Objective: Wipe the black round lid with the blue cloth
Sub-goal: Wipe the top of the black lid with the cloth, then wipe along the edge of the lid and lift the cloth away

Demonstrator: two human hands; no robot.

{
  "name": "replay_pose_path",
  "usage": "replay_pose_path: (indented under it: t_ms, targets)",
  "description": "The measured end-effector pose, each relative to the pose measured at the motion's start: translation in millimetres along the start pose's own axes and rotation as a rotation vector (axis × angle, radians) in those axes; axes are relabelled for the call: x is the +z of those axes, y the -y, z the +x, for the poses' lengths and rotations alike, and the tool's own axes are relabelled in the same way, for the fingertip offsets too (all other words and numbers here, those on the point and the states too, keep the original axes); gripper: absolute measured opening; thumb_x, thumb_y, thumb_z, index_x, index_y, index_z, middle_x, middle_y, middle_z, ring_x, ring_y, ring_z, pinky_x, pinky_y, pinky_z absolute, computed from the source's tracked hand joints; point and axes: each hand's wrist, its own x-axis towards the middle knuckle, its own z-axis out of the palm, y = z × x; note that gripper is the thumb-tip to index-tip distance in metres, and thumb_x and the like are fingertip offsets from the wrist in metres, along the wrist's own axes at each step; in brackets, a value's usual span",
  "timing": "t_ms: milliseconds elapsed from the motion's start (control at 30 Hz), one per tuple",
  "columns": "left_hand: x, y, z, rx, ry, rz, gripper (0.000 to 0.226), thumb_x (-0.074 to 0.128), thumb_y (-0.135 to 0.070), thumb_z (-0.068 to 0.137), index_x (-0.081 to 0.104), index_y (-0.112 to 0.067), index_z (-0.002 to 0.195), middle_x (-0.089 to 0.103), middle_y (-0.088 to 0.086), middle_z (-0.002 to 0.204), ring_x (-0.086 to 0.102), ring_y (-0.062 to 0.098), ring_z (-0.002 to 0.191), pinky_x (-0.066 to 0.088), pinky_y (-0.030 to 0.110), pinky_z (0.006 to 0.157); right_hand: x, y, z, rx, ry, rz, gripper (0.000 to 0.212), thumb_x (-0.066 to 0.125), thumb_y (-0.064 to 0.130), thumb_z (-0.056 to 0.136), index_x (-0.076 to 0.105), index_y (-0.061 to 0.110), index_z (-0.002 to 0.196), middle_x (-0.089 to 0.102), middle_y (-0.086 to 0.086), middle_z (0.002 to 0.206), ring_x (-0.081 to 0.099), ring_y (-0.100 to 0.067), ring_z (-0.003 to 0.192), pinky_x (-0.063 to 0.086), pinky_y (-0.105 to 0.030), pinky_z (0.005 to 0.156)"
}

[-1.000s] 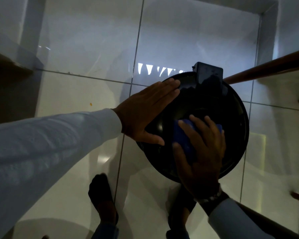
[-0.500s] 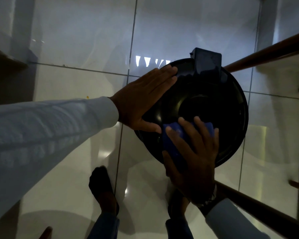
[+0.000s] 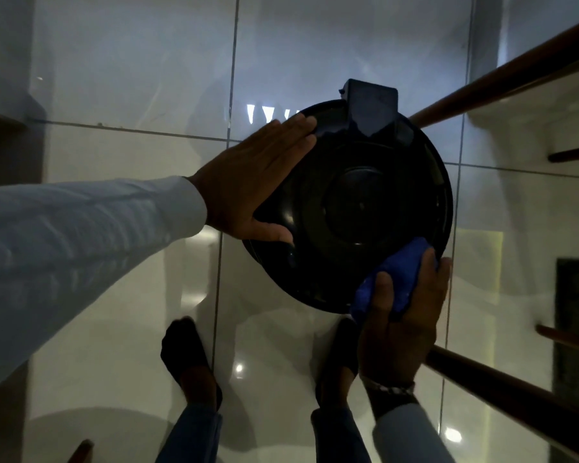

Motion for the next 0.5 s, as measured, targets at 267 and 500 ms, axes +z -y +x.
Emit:
replay_pose_path:
  t_ms: [267, 500]
  targets:
    - [-16.7, -16.5, -9.0, -0.122, 0.112, 0.081, 0.116, 0.035, -0.084, 0.077, -0.002, -0.005, 0.152, -0.001, 0.019, 0.164, -0.002, 0.029, 0.153, 0.008, 0.044, 0.125, 8.5, 63.7, -35.4, 0.597, -0.039, 0.081, 0.065, 0.049, 0.046, 0.090, 0.026, 0.019, 0.144, 0.057, -0.028, 0.129, 0.058, -0.045, 0.112, 0.049, -0.042, 0.092]
    - [-97.8, -110.2, 11.1, -0.639, 0.378, -0.252, 0.076, 0.046, -0.054, 0.093, 0.030, -0.004, 0.147, 0.025, 0.024, 0.157, 0.025, 0.036, 0.147, 0.026, 0.045, 0.120, -49.8, 143.8, -31.1, 0.694, 0.245, 0.321, 0.052, 0.064, 0.033, 0.086, 0.046, 0.018, 0.132, 0.062, -0.016, 0.120, 0.051, -0.014, 0.082, 0.039, -0.010, 0.074]
